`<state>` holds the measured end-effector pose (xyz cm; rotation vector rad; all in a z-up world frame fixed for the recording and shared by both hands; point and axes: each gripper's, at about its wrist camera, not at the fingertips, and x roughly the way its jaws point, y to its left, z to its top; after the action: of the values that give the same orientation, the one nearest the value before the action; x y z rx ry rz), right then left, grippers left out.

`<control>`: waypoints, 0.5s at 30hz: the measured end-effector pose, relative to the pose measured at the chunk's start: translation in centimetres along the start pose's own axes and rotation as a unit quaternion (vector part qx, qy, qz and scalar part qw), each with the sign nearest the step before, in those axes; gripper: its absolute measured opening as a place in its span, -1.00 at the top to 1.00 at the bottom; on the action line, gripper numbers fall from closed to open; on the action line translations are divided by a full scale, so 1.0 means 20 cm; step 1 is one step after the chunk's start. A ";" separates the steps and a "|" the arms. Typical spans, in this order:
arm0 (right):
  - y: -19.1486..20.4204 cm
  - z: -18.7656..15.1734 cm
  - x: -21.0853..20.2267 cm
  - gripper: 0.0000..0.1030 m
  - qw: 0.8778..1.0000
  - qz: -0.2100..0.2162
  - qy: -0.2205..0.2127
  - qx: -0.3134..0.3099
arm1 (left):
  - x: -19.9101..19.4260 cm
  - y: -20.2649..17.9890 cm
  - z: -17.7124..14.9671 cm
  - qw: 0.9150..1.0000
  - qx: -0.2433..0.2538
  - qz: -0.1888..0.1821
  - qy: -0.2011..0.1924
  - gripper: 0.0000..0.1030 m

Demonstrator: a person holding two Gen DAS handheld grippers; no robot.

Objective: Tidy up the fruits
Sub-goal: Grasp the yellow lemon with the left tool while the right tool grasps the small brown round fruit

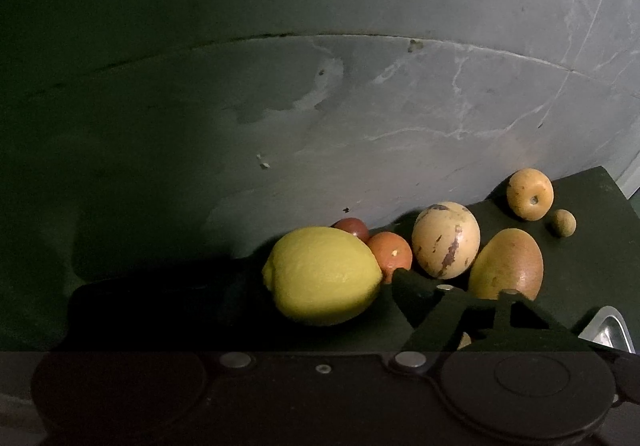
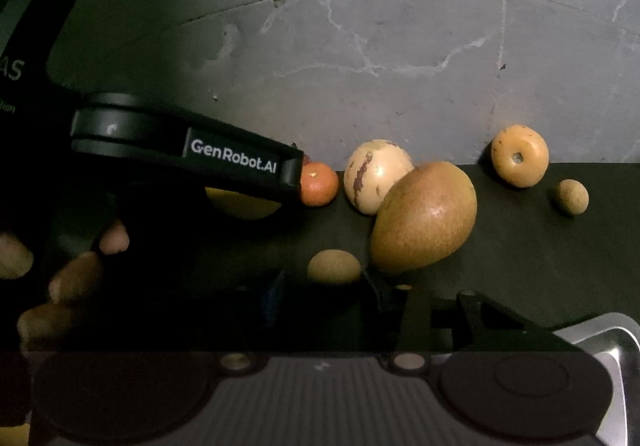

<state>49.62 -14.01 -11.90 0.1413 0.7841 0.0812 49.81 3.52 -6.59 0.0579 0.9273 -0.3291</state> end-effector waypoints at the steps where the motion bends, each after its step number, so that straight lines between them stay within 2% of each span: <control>1: 0.00 0.00 0.00 0.17 1.000 -0.001 -0.001 0.000 | 0.00 0.00 0.00 1.000 0.001 0.001 0.000 -0.35; 6: 0.00 0.00 -0.01 0.36 1.000 -0.010 -0.003 -0.002 | 0.00 0.01 -0.01 1.000 -0.003 -0.001 -0.002 -0.33; 15: 0.01 -0.02 -0.03 0.39 1.000 -0.009 -0.008 -0.008 | -0.01 0.00 -0.03 1.000 0.000 -0.002 -0.001 -0.30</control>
<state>49.02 -13.87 -11.77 0.1205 0.7679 0.0694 49.17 3.61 -6.74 0.0557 0.9248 -0.3324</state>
